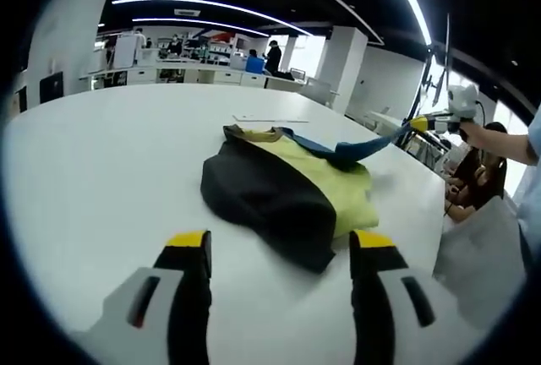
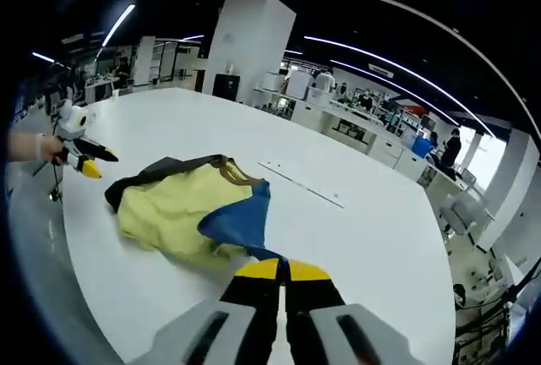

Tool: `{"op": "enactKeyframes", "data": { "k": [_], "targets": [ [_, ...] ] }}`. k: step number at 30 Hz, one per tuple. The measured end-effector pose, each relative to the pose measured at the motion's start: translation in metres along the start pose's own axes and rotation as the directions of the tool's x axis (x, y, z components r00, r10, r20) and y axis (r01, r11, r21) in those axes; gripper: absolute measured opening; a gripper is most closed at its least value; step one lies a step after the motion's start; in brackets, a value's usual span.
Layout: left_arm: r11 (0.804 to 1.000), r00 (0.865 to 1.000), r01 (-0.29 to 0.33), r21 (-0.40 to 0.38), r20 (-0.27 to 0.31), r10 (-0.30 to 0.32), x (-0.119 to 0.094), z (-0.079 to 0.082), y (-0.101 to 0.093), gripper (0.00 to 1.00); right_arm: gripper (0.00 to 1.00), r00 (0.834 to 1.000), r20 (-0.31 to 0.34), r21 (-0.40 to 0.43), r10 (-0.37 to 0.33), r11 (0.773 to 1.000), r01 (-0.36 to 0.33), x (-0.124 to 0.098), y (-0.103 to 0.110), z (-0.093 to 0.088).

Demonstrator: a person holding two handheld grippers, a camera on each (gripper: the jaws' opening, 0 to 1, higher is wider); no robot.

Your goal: Fold the garment on the visible template until the final outline fits inside the template.

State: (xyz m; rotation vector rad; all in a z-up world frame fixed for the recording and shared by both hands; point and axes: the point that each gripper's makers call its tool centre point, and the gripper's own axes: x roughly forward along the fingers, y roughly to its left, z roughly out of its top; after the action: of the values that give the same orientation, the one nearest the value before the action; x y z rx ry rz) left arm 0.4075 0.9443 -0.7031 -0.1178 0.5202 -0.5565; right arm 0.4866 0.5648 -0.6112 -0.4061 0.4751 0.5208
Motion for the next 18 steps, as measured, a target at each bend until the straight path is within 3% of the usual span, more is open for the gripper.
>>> {"op": "enactKeyframes", "data": {
  "k": [12, 17, 18],
  "targets": [
    [1.000, 1.000, -0.003, 0.025, -0.012, 0.003, 0.006, 0.008, 0.008, 0.64, 0.00, 0.993, -0.109, 0.055, -0.052, 0.997, 0.059, 0.011, -0.062, -0.026],
    [1.000, 1.000, -0.012, 0.028, -0.014, 0.012, 0.007, 0.012, 0.012, 0.64, 0.00, 0.981, -0.181, 0.081, -0.065, 0.993, 0.081, 0.017, -0.085, -0.042],
    [0.999, 1.000, -0.014, 0.029, -0.015, 0.014, 0.007, 0.012, 0.013, 0.64, 0.00, 0.979, -0.195, 0.093, -0.066, 0.992, 0.086, 0.026, -0.106, -0.049]
  ]
}}
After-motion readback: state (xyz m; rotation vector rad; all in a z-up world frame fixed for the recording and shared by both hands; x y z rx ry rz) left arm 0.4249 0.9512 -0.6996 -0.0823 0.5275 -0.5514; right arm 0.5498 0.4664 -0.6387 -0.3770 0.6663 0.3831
